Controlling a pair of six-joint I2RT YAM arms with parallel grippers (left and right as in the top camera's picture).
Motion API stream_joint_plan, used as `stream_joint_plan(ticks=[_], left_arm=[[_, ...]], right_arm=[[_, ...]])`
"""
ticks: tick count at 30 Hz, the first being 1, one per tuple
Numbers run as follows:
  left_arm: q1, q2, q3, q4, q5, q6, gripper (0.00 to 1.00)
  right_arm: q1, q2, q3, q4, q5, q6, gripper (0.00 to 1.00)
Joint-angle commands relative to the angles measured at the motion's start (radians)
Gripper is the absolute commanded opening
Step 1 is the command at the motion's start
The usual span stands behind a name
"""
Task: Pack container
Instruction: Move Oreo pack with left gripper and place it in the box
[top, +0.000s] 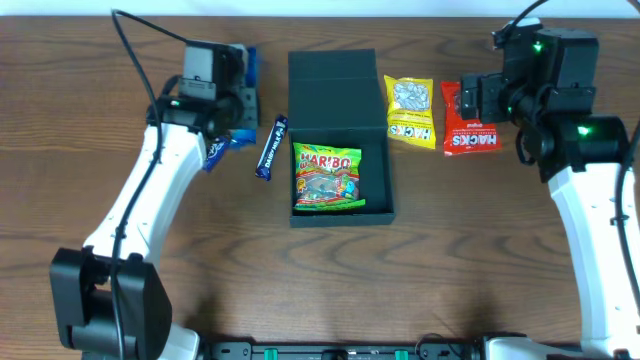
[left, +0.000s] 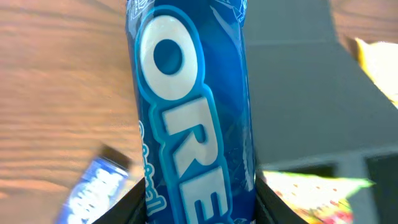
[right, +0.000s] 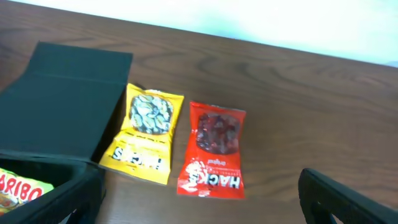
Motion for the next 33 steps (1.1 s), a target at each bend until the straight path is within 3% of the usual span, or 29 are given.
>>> stream_joint_plan(ticks=[1, 7, 11, 17, 23, 33], left_arm=[[-0.064, -0.019, 0.023, -0.025, 0.071, -0.104, 0.18], [-0.212, -0.018, 0.023, -0.045, 0.072, -0.158, 0.16], [-0.303, -0.016, 0.023, -0.053, 0.072, -0.306, 0.09], [-0.41, 0.026, 0.023, -0.05, 0.058, -0.497, 0.08], [-0.477, 0.077, 0.023, -0.009, 0.057, -0.528, 0.08], [-0.508, 0.137, 0.022, 0.013, 0.063, -0.691, 0.08]], right_arm=[[-0.017, -0.018, 0.012, -0.011, 0.005, 0.021, 0.99], [-0.019, -0.018, 0.012, -0.026, 0.006, 0.038, 0.99], [-0.02, -0.018, 0.012, -0.037, 0.005, 0.038, 0.99], [-0.02, -0.018, 0.012, -0.059, 0.005, 0.038, 0.99], [-0.02, -0.017, 0.012, -0.076, 0.005, 0.038, 0.99], [-0.02, -0.017, 0.012, -0.107, 0.005, 0.038, 0.99]])
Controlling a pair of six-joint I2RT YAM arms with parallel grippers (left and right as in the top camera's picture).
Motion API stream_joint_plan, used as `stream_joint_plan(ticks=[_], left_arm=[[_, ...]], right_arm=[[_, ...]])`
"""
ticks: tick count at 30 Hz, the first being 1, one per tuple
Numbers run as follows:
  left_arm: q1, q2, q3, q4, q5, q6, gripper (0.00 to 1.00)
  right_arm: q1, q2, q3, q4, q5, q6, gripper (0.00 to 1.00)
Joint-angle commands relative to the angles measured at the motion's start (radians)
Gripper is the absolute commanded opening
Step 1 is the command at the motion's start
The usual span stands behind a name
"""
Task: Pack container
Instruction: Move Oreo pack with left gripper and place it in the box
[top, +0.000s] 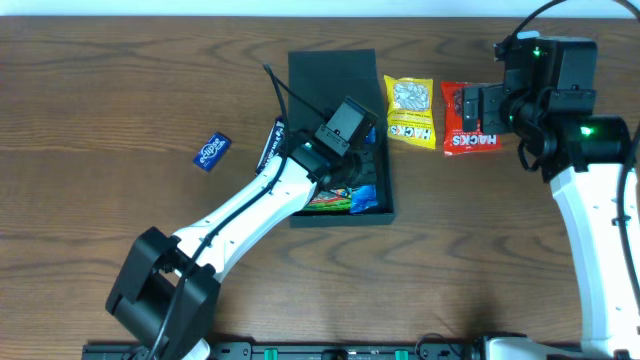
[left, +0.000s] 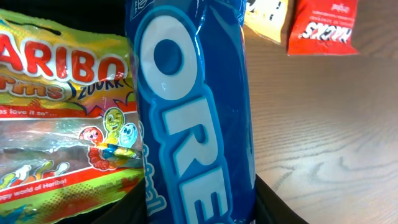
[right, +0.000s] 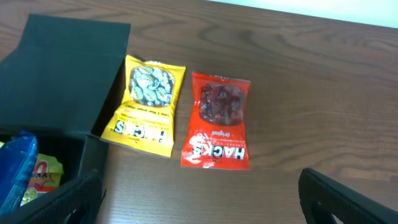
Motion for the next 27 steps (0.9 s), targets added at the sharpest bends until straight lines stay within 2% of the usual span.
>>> stream_joint_plan(ticks=[1, 14, 15, 16, 17, 18, 19, 27], left_arm=[[-0.001, 0.036, 0.022, 0.007, 0.005, -0.063, 0.08], [-0.008, 0.061, 0.022, 0.083, 0.027, -0.061, 0.13], [-0.01, 0.061, 0.022, 0.084, 0.027, -0.061, 0.19], [-0.014, 0.061, 0.022, 0.089, 0.027, -0.061, 0.35], [-0.018, 0.061, 0.022, 0.095, 0.027, -0.061, 0.65], [-0.02, 0.061, 0.022, 0.099, 0.026, -0.06, 0.82], [-0.021, 0.061, 0.022, 0.104, 0.026, -0.06, 0.88], [-0.021, 0.06, 0.023, 0.109, 0.026, -0.006, 0.92]], right_arm=[[-0.009, -0.016, 0.012, -0.004, 0.006, 0.016, 0.99], [-0.009, -0.016, 0.012, -0.004, 0.006, 0.016, 0.99], [-0.009, -0.016, 0.012, -0.004, 0.006, 0.016, 0.99], [-0.009, -0.016, 0.012, -0.004, 0.006, 0.016, 0.99], [-0.009, -0.016, 0.012, -0.004, 0.006, 0.016, 0.99], [-0.009, -0.016, 0.012, -0.004, 0.006, 0.016, 0.99], [-0.009, -0.016, 0.012, -0.004, 0.006, 0.016, 0.99], [-0.009, -0.016, 0.012, -0.019, 0.006, 0.016, 0.99]])
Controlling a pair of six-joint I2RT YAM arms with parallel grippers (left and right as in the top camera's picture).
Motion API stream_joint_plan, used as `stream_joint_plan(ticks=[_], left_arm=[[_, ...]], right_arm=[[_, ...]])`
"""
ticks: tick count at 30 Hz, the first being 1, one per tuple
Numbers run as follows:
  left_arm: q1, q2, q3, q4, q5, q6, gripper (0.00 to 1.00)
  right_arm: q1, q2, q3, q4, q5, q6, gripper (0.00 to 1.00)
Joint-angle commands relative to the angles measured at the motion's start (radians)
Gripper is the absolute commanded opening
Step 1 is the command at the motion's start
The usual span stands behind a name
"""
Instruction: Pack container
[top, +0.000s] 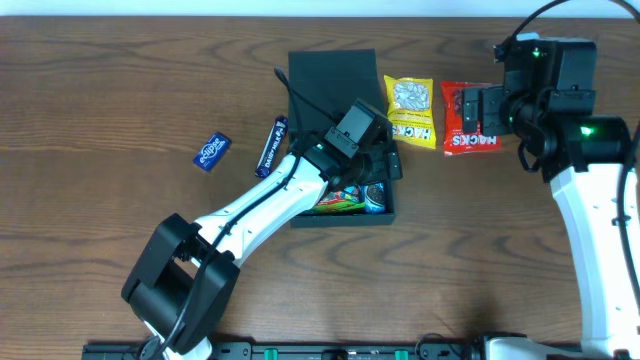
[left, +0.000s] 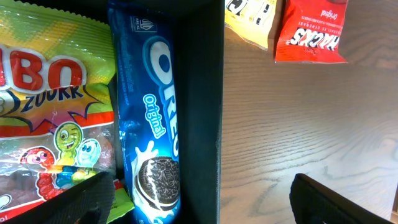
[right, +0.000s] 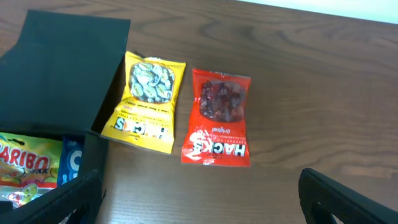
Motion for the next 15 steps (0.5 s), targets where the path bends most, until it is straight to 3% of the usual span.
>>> stream_joint_plan(ticks=[1, 15], left_arm=[[0.0, -0.002, 0.023, 0.003, -0.002, 0.073, 0.91], [0.217, -0.134, 0.023, -0.032, -0.023, 0.501, 0.92]], right_arm=[[-0.008, -0.016, 0.012, -0.004, 0.006, 0.016, 0.99], [-0.005, 0.105, 0.012, 0.092, -0.119, 0.037, 0.99]])
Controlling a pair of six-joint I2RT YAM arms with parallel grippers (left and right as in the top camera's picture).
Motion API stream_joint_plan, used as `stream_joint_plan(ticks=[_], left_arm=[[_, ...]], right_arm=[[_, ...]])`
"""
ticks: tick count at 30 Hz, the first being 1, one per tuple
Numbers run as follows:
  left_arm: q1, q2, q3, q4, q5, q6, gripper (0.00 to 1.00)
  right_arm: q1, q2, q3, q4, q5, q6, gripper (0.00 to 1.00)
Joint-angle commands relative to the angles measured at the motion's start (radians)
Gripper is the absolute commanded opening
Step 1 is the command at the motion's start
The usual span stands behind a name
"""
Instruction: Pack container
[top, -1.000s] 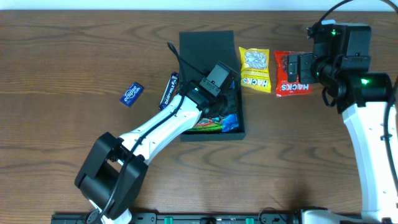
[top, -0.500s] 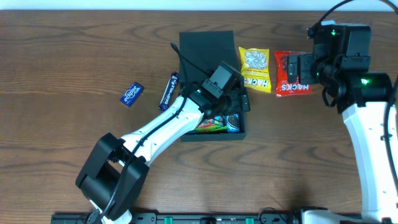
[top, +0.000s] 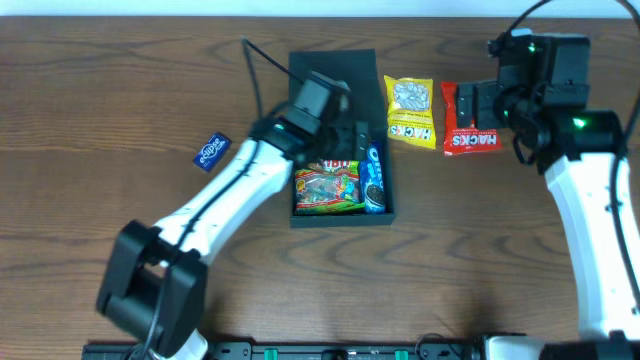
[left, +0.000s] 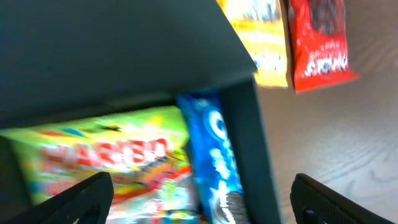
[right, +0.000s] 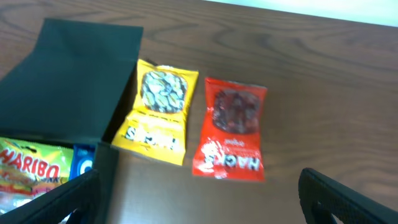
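Observation:
The black box (top: 335, 75) stands open at mid-table, its lid folded back. Inside lie a Haribo bag (top: 328, 188) and, along the right wall, a blue Oreo pack (top: 373, 180); the left wrist view shows both the Haribo bag (left: 106, 155) and the Oreo pack (left: 214, 155). My left gripper (top: 345, 135) hangs open over the box's back part, holding nothing. A yellow Hacks bag (top: 410, 112) and a red Hacks bag (top: 470, 118) lie right of the box. My right gripper (right: 199, 199) stays open above the red bag (right: 230, 134).
A small blue packet (top: 210, 152) lies on the wood left of the box. My left arm (top: 230, 190) crosses the table from the front left to the box. The table's far edge runs just behind the lid and the Hacks bags.
My left gripper, open, has drawn back from the box's right wall toward the lid. The Oreo pack stays in the box. The right gripper has shifted slightly left.
First my left gripper held the Oreo pack at the table's left, by the small blue packet. Then it held the pack inside the box beside the Haribo bag. Later the pack lay along the right wall with the gripper open; now the gripper is farther back.

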Motion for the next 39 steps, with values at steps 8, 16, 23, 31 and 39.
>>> stream_joint_plan(ticks=[8, 16, 23, 31, 39], left_arm=[[0.142, -0.112, 0.023, -0.065, -0.167, 0.214, 0.97], [0.187, -0.12, 0.023, -0.08, -0.301, 0.242, 0.98], [0.214, -0.136, 0.023, -0.084, -0.313, 0.27, 0.97], [0.214, -0.137, 0.023, -0.085, -0.313, 0.27, 0.95], [0.214, -0.137, 0.023, -0.085, -0.313, 0.27, 0.95]], right_arm=[[-0.005, 0.233, 0.012, 0.227, -0.146, 0.079, 0.99], [0.021, 0.409, 0.012, 0.377, -0.147, 0.084, 0.99], [0.059, 0.551, 0.012, 0.465, -0.145, 0.086, 0.98], [0.066, 0.67, 0.012, 0.494, -0.137, 0.127, 0.81], [0.066, 0.684, 0.012, 0.494, -0.135, 0.127, 0.55]])
